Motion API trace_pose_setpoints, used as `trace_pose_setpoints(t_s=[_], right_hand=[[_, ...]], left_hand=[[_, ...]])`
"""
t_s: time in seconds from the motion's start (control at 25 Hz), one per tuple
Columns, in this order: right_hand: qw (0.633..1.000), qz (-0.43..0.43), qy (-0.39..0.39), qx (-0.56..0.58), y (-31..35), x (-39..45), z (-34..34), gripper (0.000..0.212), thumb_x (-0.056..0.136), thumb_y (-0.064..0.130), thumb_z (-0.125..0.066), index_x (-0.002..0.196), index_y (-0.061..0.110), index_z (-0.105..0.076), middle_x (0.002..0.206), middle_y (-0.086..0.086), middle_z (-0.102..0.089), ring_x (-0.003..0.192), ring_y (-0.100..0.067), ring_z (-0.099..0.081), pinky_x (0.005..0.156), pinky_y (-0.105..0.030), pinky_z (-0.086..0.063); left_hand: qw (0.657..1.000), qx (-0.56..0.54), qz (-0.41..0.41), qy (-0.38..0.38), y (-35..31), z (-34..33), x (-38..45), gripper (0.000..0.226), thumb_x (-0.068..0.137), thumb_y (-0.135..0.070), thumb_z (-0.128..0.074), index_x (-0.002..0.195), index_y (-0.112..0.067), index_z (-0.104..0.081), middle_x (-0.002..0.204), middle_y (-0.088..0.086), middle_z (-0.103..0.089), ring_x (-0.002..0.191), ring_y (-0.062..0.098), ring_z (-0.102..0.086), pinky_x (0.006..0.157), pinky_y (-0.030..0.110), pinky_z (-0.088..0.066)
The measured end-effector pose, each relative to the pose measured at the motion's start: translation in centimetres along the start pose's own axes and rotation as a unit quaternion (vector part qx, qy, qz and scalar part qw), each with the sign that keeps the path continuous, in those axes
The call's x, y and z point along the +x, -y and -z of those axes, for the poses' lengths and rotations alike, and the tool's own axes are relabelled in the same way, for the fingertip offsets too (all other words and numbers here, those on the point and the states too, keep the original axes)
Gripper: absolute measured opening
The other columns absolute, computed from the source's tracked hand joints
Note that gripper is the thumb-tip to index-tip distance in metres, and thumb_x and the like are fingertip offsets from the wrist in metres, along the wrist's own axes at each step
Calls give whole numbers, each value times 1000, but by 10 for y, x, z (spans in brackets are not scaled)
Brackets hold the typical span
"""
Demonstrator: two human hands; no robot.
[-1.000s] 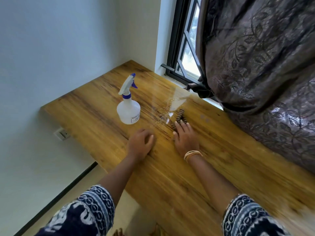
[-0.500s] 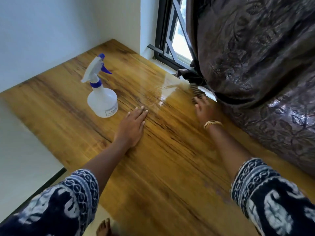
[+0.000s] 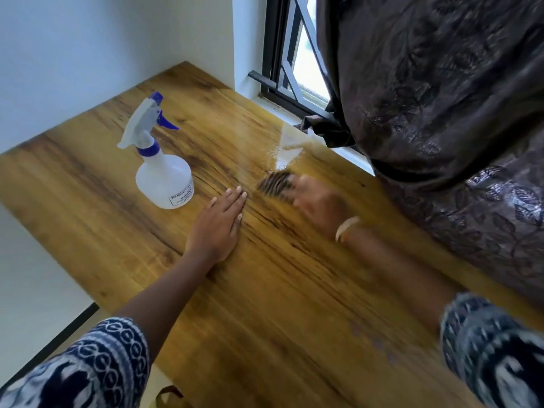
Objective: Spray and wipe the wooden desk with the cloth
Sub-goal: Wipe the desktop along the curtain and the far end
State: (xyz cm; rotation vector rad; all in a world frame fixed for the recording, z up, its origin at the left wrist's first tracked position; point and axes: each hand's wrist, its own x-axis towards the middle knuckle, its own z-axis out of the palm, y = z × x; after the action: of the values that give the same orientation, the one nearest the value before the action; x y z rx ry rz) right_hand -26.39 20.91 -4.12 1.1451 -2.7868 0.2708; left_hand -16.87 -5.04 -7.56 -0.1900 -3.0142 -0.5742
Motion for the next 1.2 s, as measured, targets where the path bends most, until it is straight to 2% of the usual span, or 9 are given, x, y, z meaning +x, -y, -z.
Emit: trace_pose_setpoints(t_s=[0.2,0.28,0.4,0.48,0.56,0.72,0.96,1.08,1.2], right_hand=[[962,-271,-19,-13,-47,67,3,41,100,19,-43,140,21,-51,153,-8,-39,139,-31,-34,117,-40,-27],[973,-226,-31,-35,-9,66,-3,40,98,21,-45,138,25,-54,150,-7,-44,136,-32,-40,112,-45,-36],[1000,8,-14,-19,59,38,-19,38,95,22,-48,132,24,-58,143,-5,-53,127,-29,-52,102,-40,-46],[996,83,11,-20,45,45,-13,39,96,22,-45,132,20,-59,142,-6,-53,126,-28,-54,99,-38,-47],[999,-17,-10,-41,4,70,-2,39,97,18,-44,133,19,-58,143,-9,-52,124,-31,-54,100,-42,-50],[960,-278,-31,-24,-47,98,0,42,99,19,-42,140,20,-50,151,-6,-42,137,-28,-38,115,-38,-30],[994,-99,-32,-21,47,13,-11,40,96,24,-46,135,29,-52,145,-2,-49,130,-30,-48,102,-45,-47],[1000,17,8,24,71,-53,-17,40,97,30,-47,137,33,-50,150,4,-44,136,-23,-43,107,-37,-37],[997,-67,-25,-8,0,-45,-3,41,95,21,-50,136,25,-55,150,-3,-44,138,-29,-40,112,-40,-33]], left_hand=[[1000,0,1,3,-1,2,-1,51,104,-27,-30,154,-21,-23,161,-6,-18,149,9,-12,121,33,-13],[1000,-1,3,5,-3,3,-1,51,104,-27,-30,154,-21,-23,161,-6,-18,149,9,-11,121,34,-13],[1000,5,5,5,-3,4,0,51,103,-27,-29,154,-20,-23,161,-4,-20,149,11,-14,122,35,-14],[1000,6,4,4,-4,4,0,51,103,-27,-29,153,-20,-24,161,-3,-21,149,11,-15,122,35,-14],[1000,1,3,6,-3,5,-2,51,104,-27,-30,154,-21,-23,161,-5,-19,149,10,-13,122,34,-13],[1000,-8,5,8,-1,4,0,51,104,-25,-30,154,-22,-22,161,-7,-17,149,8,-10,122,32,-11],[1000,3,10,12,-4,6,-1,52,103,-25,-31,154,-21,-22,161,-6,-18,149,9,-10,121,33,-12],[1000,10,8,13,-6,8,-2,52,103,-26,-31,153,-19,-24,161,-4,-20,149,11,-12,122,34,-13],[1000,3,12,13,-8,10,-1,51,103,-25,-31,154,-21,-23,161,-6,-19,149,9,-11,121,33,-13]])
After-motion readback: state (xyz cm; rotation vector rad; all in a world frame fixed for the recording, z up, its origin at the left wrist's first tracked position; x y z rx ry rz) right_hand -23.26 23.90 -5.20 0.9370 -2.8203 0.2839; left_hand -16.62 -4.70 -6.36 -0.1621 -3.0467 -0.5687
